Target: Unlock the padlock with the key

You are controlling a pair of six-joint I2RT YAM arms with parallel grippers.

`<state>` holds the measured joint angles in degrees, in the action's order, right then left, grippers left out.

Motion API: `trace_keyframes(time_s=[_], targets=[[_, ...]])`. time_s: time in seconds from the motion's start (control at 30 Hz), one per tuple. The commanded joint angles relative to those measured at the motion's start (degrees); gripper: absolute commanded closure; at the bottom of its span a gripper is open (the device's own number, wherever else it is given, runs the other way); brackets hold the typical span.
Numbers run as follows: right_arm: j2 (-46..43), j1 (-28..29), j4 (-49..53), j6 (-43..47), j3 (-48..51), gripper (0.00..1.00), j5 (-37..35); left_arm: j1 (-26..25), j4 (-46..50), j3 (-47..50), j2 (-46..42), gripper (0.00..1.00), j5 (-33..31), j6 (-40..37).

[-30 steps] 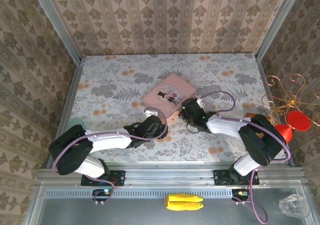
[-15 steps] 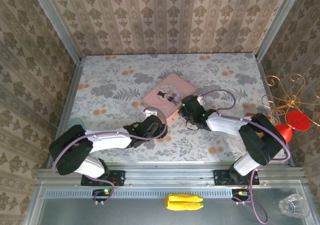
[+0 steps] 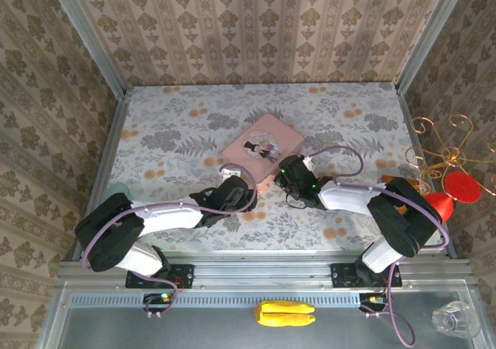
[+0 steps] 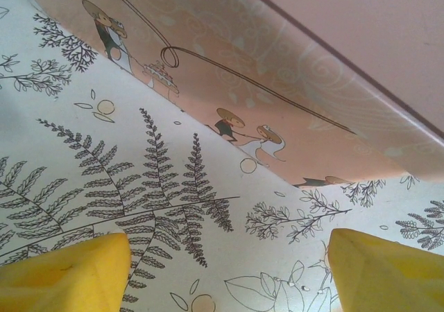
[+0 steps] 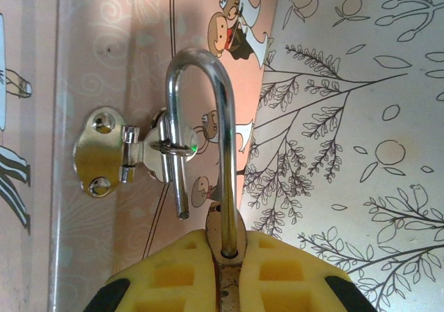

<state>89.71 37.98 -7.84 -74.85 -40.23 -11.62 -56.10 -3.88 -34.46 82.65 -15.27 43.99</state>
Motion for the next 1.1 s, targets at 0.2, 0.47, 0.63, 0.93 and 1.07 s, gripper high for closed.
trace_keyframes(time_s=[0.2, 0.47, 0.63, 0.93, 1.07], targets=[[-2.4, -3.7, 2.6, 0.3, -0.4, 1.0, -2.0, 0.5, 0.0, 1.2, -1.8, 0.24, 0.1, 0.4], [-3.2, -5.0, -0.3, 0.0, 1.1, 1.0, 0.9, 0.9, 0.0, 1.8, -4.6, 0.24, -0.2, 0.0], [-4.7, -5.0, 0.7, 0.1, 2.4, 1.0, 0.3, 1.1, -0.2, 2.4, -6.7, 0.24, -0.6, -0.4], [-8.7, -2.7, 6.0, 8.2, 4.1, 1.0, 1.3, 3.5, -3.2, 7.4, -13.1, 0.23, -1.0, -3.7], [-10.4, -0.9, 9.4, 13.1, 4.0, 1.0, 3.1, 5.9, -3.2, 11.0, -17.4, 0.22, -0.7, -5.2]])
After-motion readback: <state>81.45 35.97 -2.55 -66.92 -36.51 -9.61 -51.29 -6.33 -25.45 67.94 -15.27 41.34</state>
